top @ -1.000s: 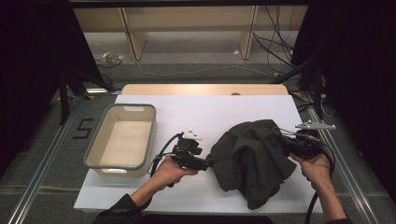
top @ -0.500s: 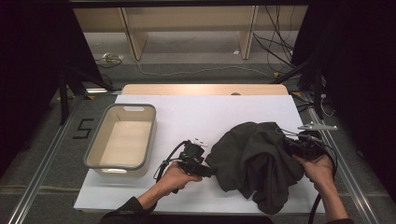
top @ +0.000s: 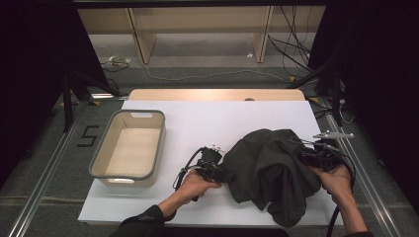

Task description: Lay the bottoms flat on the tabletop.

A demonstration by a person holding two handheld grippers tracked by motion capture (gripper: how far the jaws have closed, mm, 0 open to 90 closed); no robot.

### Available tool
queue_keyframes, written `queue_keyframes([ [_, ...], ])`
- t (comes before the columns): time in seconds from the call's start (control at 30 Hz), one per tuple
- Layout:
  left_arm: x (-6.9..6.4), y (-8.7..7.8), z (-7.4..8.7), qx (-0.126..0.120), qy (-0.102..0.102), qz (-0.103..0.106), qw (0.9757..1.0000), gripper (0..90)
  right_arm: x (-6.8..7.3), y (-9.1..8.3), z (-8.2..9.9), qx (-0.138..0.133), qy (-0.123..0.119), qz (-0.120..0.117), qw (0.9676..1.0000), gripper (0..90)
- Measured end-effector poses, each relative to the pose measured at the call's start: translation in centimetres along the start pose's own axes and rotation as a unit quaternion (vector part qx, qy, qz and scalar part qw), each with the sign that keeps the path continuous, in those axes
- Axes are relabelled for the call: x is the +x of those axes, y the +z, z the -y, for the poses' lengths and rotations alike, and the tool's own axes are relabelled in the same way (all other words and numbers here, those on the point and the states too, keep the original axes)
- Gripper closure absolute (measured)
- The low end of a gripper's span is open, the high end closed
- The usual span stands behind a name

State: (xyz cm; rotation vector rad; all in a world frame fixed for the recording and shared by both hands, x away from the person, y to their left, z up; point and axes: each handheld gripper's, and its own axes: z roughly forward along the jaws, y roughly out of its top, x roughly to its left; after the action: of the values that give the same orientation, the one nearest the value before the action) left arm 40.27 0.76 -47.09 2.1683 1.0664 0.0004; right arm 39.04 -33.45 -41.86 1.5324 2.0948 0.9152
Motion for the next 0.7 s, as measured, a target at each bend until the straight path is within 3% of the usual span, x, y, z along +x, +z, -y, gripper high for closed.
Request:
queue_keyframes([
  [0.07, 0.2, 0.0, -0.3, -0.010, 0.005, 0.017, 0.9998, 41.1, -0.1, -0.2, -0.1, -0.002, 0.007, 0.002, 1.0000, 48.6],
  [0.13, 0.5, -0.3, -0.6, -0.019, -0.007, 0.035, 0.9992, 61.1, -0.1, -0.6, -0.5, -0.006, 0.005, 0.016, 0.9998, 43.8],
  [0.2, 0.6, -0.6, -0.8, -0.022, -0.008, 0.041, 0.9989, 71.3, 0.0, -1.2, -0.9, -0.017, 0.008, 0.017, 0.9997, 41.7],
  [0.33, 0.8, -1.4, -1.3, -0.027, 0.011, 0.029, 0.9991, 76.1, 0.5, -1.9, -1.1, -0.033, 0.007, 0.003, 0.9994, 39.8],
  [0.5, 2.2, -3.2, -2.6, -0.046, 0.026, -0.007, 0.9986, 77.4, 1.1, -2.0, -1.3, -0.037, 0.002, -0.006, 0.9993, 37.4],
  [0.7, 4.5, -4.9, -4.1, -0.062, 0.020, -0.037, 0.9972, 77.5, 2.2, -2.4, -1.8, -0.048, -0.007, -0.024, 0.9985, 36.2],
])
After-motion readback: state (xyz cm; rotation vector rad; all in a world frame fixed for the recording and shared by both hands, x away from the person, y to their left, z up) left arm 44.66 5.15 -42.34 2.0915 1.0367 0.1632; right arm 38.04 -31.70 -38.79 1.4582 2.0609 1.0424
